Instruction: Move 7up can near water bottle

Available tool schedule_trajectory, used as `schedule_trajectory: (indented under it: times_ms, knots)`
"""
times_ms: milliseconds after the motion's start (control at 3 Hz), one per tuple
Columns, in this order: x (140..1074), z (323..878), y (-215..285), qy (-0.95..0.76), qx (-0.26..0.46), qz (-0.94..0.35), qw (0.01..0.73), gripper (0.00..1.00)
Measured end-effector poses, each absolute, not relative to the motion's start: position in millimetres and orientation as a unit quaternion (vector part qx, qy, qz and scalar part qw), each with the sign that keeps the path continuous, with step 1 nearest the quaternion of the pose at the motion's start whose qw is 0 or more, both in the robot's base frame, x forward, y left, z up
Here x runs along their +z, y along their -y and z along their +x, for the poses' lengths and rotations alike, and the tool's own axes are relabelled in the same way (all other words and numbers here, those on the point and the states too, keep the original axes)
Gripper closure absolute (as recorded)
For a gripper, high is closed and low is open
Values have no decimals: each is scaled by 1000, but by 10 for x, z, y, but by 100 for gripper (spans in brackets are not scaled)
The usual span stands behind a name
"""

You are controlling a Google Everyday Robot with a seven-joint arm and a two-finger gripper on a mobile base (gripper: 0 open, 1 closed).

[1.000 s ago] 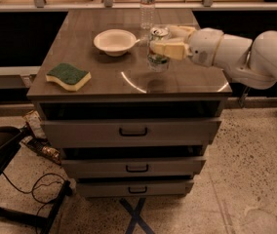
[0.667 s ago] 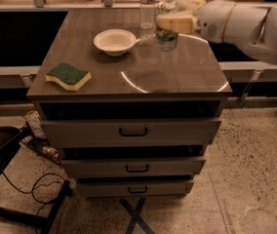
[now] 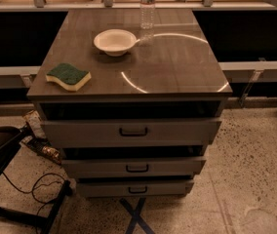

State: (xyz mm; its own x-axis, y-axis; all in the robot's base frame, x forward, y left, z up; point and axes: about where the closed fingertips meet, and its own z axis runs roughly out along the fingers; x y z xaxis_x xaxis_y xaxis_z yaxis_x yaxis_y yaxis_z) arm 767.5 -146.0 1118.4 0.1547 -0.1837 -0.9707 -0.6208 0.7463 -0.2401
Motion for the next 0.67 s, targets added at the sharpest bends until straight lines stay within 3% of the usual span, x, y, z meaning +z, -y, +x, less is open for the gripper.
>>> schedule_trajectory:
  times_ms: [667]
  knots:
    - [11449,8317,1883,-626,96,-253,731,100]
